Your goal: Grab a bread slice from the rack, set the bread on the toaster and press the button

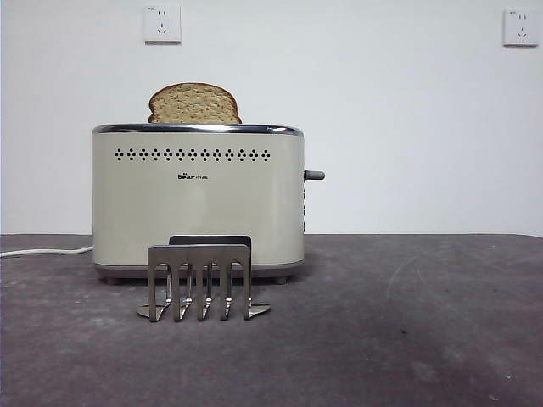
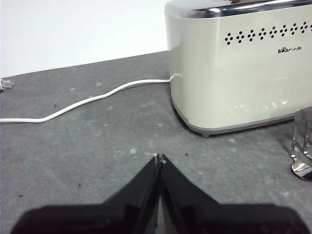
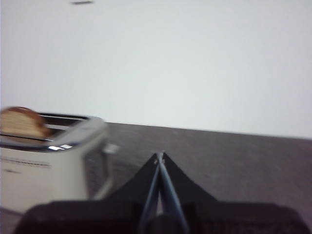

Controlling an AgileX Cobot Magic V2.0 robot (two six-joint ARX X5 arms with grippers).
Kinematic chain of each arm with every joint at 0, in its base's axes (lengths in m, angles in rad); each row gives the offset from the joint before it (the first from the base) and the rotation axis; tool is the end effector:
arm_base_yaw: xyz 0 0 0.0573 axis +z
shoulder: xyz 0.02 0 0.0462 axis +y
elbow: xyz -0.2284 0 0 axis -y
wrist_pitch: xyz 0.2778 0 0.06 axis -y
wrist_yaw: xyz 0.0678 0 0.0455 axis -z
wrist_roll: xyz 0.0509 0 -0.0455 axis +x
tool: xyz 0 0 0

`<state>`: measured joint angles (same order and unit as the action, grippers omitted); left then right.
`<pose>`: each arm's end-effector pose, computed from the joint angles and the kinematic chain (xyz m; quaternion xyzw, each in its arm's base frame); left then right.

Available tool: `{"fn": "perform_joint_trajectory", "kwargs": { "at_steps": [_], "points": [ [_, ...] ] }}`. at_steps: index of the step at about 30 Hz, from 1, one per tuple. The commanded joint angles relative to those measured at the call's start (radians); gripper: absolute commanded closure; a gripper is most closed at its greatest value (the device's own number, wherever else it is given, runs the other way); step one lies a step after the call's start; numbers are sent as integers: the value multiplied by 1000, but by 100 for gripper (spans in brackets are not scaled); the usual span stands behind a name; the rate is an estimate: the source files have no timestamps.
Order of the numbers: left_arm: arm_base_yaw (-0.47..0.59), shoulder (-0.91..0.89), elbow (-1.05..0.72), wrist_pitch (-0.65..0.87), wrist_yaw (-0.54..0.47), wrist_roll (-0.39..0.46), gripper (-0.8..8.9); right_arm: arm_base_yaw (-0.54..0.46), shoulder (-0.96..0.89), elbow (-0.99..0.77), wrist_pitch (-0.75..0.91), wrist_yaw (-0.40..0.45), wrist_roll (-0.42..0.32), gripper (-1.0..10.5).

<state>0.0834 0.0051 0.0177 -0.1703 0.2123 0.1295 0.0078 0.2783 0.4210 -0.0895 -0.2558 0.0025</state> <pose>0.1850 0.0047 0.1497 0.0528 0.0736 -0.0691 0.9935 0.1836 0.0143 0.2714 -0.0021 -0.0262 0.1314 0.9910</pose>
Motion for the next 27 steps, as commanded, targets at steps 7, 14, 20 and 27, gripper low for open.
{"fn": "perform_joint_trajectory", "kwargs": {
  "at_steps": [7,14,20,27],
  "points": [
    [3,-3,-14,4,-2,-5,817,-1,-147,-214,61,127,36,946],
    [3,-3,-14,4,-2,-5,817,-1,-243,-357,63,129,93,946],
    [3,-3,-14,4,-2,-5,817,-1,-277,-397,50,128,94,946],
    [3,-3,-14,4,-2,-5,817,0,-277,-415,-65,128,97,946]
  ]
}}
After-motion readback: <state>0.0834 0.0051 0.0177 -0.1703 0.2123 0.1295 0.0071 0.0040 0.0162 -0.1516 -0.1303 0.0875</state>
